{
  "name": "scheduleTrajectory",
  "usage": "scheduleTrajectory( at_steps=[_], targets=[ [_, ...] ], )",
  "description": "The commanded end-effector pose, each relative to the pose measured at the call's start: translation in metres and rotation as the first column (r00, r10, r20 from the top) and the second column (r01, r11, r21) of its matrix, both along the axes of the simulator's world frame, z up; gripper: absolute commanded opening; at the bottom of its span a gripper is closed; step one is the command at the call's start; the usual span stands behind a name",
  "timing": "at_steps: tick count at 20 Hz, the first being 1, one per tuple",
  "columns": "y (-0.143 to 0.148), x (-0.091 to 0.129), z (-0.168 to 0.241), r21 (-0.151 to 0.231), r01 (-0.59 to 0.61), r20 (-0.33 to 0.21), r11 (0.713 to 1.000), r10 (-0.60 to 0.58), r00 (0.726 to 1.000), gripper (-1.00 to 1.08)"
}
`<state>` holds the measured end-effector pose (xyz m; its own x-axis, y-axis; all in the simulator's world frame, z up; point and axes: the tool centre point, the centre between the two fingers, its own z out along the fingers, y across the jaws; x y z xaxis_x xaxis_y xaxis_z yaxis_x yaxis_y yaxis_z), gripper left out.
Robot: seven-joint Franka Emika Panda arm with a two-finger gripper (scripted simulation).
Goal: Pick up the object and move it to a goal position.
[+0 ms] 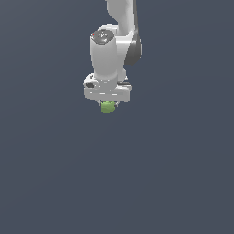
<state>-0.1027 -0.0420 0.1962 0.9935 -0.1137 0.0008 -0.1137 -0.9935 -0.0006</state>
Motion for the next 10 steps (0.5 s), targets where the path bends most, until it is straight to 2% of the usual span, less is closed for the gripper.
scheduleTrajectory(
  at_steps=[1,10],
  targets=[
    [-0.003,-0.001,0.026,0.0,0.0,-0.001,1.0,0.0,1.0,-1.0],
    [-0.016,-0.002,0.116,0.0,0.0,-0.001,1.0,0.0,1.0,-1.0]
  ],
)
